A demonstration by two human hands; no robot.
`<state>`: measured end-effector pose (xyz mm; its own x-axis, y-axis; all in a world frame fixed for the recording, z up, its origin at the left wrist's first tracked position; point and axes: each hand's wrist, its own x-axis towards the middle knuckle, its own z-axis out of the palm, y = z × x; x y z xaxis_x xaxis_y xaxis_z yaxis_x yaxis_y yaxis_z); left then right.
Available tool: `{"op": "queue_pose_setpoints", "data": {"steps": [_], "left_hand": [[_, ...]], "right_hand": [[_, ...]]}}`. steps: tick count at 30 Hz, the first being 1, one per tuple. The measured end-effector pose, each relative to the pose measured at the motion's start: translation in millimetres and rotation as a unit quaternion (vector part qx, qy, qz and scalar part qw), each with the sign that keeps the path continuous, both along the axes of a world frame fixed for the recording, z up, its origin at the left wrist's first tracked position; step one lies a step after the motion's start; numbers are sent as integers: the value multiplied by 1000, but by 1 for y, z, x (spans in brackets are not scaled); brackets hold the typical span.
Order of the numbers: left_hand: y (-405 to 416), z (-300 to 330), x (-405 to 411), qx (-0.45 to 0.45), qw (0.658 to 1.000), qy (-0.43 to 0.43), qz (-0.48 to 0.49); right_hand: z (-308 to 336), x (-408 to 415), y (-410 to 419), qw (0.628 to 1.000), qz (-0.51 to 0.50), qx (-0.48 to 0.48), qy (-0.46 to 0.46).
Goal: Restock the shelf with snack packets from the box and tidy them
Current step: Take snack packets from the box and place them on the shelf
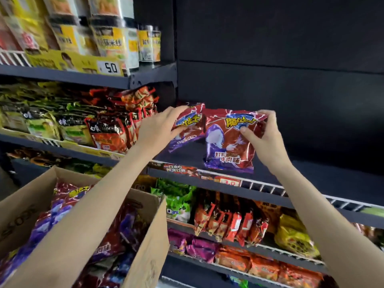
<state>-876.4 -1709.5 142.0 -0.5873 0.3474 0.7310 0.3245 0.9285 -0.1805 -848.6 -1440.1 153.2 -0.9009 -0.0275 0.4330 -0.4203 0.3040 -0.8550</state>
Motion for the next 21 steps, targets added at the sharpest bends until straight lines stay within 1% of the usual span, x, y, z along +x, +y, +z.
{"op": "queue_pose_setpoints", "data": {"steps": [2,5,7,11,13,15,17,19,21], "left_hand": [[3,-1,-41,17,1000,-20,2],[0,-9,-100,37,996,-69,40],[-3,-13,-132,17,995,-84,51],[-7,-22,-184,-63,989,-126,46],[-13,-26,-206,-72,987,-136,40],[-19,-29,-224,-41,990,-131,22],[-23,-33,-238,8,991,-131,18],[-24,-35,-250,38,987,-155,29],[-26,-42,-260,54,980,-192,23]], "right_hand": [[2,-34,-1,1000,-15,-4,8],[5,-81,-5,999,-33,1,11],[3,-109,-9,1000,-26,12,-1],[-17,-160,-23,998,-14,33,-51],[-30,-181,-32,996,1,24,-84],[-43,-197,-41,993,22,11,-117],[-52,-207,-49,991,32,1,-130],[-61,-218,-56,990,38,-14,-138],[-67,-229,-61,990,37,-7,-136]]}}
